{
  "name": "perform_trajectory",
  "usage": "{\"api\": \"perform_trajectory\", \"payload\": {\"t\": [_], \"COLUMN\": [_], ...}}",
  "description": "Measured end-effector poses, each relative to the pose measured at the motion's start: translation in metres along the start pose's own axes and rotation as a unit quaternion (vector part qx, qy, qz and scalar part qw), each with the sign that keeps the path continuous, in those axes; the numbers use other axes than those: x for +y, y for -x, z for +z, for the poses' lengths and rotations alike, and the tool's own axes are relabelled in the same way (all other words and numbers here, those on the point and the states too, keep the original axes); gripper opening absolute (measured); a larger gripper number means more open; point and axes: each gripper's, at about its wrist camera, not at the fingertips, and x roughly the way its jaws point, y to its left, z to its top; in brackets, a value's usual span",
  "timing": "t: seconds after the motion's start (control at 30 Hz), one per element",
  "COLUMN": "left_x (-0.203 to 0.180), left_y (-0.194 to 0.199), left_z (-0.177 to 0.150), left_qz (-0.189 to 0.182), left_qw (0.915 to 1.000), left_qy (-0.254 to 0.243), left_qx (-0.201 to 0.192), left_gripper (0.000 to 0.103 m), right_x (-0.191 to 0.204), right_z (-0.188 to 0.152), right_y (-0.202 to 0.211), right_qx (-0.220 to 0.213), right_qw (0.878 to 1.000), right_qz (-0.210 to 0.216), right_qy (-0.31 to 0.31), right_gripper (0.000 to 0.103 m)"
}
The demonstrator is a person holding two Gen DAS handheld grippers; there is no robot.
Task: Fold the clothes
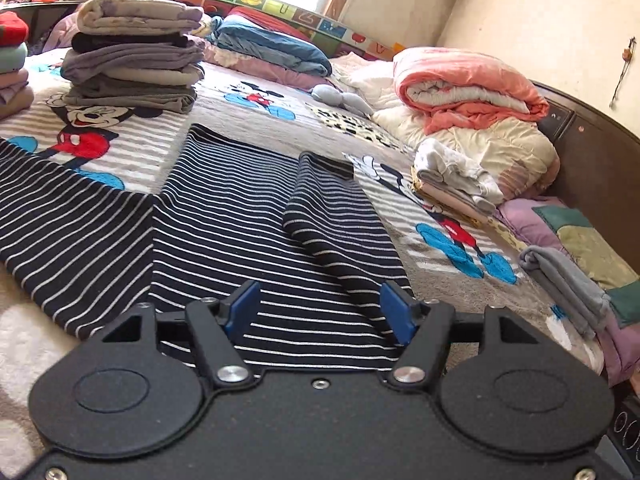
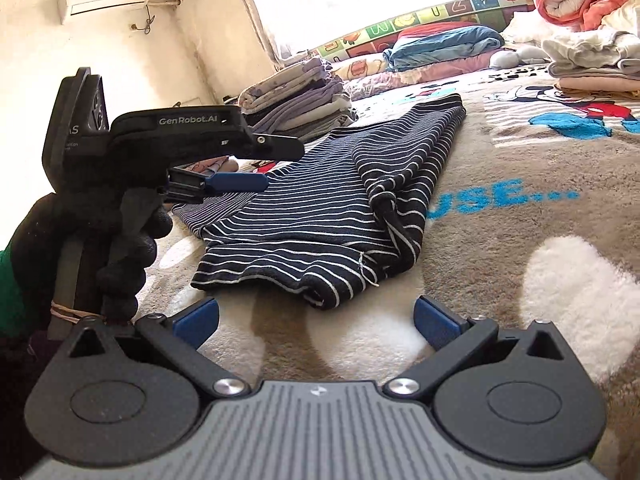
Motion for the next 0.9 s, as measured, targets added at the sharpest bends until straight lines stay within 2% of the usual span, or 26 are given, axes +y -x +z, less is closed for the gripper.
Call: {"api": "perform_trajectory", "payload": {"t": [0.13, 0.27, 0.37, 0.47, 0.57, 0.67, 0.73, 0.9], "left_x": [0.017, 0.048, 0.082, 0.117, 0.147, 0.174, 0.184, 0.212], "left_y": [0.017, 0.027, 0.04, 0.052, 0.06, 0.059, 0.06, 0.059], "left_z": [-0.004, -0.006, -0.003, -0.002, -0.009, -0.017, -0.011, -0.002], "left_qz": [0.018, 0.05, 0.082, 0.095, 0.109, 0.093, 0.079, 0.078], "left_qw": [0.9993, 0.9941, 0.9819, 0.9625, 0.9504, 0.9389, 0.9348, 0.9254], "left_qy": [0.03, 0.096, 0.171, 0.252, 0.286, 0.327, 0.341, 0.362], "left_qx": [-0.009, -0.001, -0.01, -0.037, -0.057, -0.056, -0.062, -0.081], "left_gripper": [0.065, 0.065, 0.065, 0.065, 0.065, 0.065, 0.065, 0.065], "right_x": [0.0, -0.002, -0.007, -0.012, -0.011, -0.005, -0.001, 0.023], "right_z": [-0.002, 0.004, 0.008, 0.012, 0.013, 0.017, 0.02, 0.036], "right_y": [0.004, 0.007, 0.009, 0.015, 0.021, 0.024, 0.026, 0.026], "right_qx": [-0.008, 0.006, 0.016, 0.022, 0.004, -0.014, -0.028, -0.052], "right_qw": [1.0, 0.999, 0.997, 0.994, 0.991, 0.991, 0.991, 0.997], "right_qz": [0.0, 0.007, 0.022, 0.033, 0.02, 0.005, 0.006, -0.002], "right_qy": [-0.013, -0.043, -0.074, -0.106, -0.133, -0.132, -0.129, -0.058], "right_gripper": [0.103, 0.103, 0.103, 0.103, 0.103, 0.103, 0.103, 0.103]}}
